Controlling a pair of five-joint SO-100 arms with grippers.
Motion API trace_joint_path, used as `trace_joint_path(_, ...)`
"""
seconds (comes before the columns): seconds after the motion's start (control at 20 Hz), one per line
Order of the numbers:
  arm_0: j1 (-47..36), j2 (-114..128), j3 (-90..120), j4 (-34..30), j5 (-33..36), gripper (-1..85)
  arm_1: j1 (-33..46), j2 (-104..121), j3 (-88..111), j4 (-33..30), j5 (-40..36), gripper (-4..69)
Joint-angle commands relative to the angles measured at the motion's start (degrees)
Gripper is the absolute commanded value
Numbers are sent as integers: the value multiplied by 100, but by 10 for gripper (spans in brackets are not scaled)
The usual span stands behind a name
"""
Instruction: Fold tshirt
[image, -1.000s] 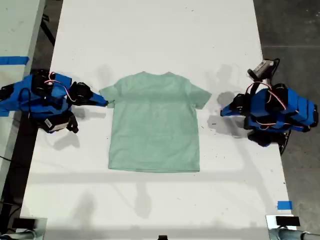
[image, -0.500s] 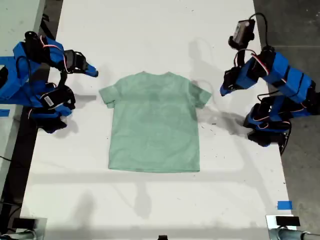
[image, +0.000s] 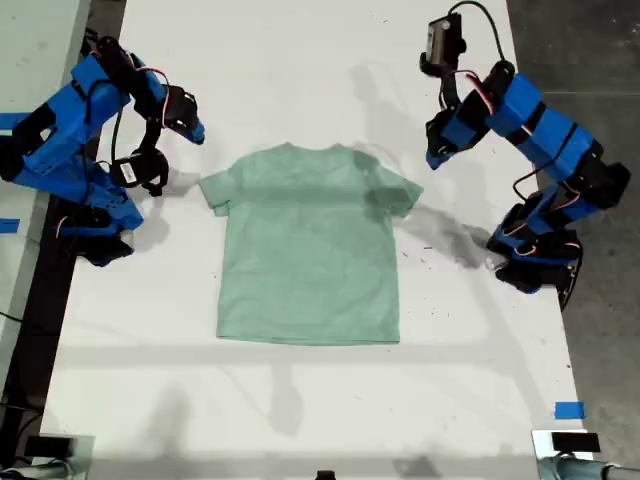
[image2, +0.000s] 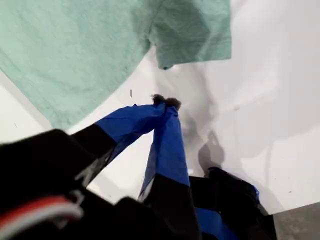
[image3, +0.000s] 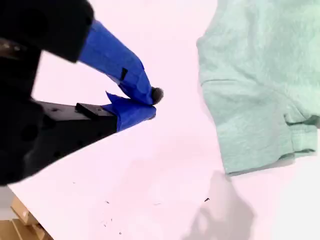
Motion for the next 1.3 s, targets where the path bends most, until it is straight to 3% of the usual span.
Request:
trace_joint_path(0.0,-18,0,-290,220,141,0,281,-44,-360,-149,-606,-15)
trace_joint_path(0.05,88,0,-272,264,123,0,343,-97,-369,-193,-817,-11)
trace_joint_path(0.15,439,-18,-141,272,-9,0,387,-246,-396,-220,-1125,77)
trace_joint_path(0.3,791,9,62,264,-316,1,387,-343,-360,-316,-1187,153)
trace_joint_path(0.4,809,202,158,255,-457,1,352,-360,-308,-422,-1134,279)
trace_joint_path(0.95,923,519,483,97,-756,1,492,-756,2505,-3349,-1529,307)
trace_joint_path(1.25,905,510,483,88,-756,0,809,-1819,2602,-3973,-1854,323)
